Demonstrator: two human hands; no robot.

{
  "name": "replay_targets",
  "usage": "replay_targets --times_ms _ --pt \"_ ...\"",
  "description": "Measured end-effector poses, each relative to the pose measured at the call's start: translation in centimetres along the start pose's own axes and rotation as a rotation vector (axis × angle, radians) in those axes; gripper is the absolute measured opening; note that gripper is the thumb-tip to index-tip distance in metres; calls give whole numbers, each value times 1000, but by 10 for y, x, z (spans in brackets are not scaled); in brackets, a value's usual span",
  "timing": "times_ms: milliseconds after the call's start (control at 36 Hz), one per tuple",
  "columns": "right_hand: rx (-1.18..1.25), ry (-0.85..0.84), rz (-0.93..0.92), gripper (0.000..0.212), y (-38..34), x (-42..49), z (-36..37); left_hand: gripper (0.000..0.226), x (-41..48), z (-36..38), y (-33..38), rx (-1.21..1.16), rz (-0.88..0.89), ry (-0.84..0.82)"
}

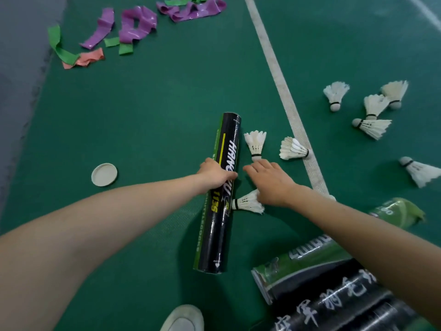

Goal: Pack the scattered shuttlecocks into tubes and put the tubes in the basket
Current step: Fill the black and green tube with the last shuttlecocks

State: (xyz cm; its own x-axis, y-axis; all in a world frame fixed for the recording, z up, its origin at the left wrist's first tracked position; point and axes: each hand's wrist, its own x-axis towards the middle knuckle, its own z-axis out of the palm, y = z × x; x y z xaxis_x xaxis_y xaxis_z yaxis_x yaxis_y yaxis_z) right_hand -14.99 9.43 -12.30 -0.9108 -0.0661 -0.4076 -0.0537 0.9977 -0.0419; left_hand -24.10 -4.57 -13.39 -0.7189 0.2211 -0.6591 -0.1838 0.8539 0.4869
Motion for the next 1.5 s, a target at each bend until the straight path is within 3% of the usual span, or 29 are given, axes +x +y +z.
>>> replay_targets --times_ms 194,333,389,444,528,667,861,972,1111,1306,1500 --pt "-30 -147 -206 78 6 -28 5 87 -1 -6 15 -70 -2 14" --pt "-98 -40 -324 40 14 -35 14 87 -6 -9 25 -75 60 31" --pt "5 27 -288 32 18 -37 15 88 -10 -11 27 -78 85 28" --pt "222 197 -243 28 24 -40 12 91 -13 -12 27 -84 107 29" --pt "571 321 -21 23 34 -46 -1 94 -22 -15 31 -77 151 8" --pt "733 380 310 20 56 -55 -15 69 -30 -7 37 -30 226 -67" --pt "1143 589 654 15 104 -79 -28 69 -39 2 69 59 312 -169" --pt "1328 750 798 13 127 -90 -38 81 -42 3 91 198 402 -111" --pt "1518 957 819 12 145 -102 -56 85 -43 2 110 262 493 -51" --pt "1679 1138 738 26 157 -115 -76 75 -39 -4 122 137 474 -100" --pt "1751 1108 690 24 158 -117 -82 67 -43 -3 121 126 506 -154"
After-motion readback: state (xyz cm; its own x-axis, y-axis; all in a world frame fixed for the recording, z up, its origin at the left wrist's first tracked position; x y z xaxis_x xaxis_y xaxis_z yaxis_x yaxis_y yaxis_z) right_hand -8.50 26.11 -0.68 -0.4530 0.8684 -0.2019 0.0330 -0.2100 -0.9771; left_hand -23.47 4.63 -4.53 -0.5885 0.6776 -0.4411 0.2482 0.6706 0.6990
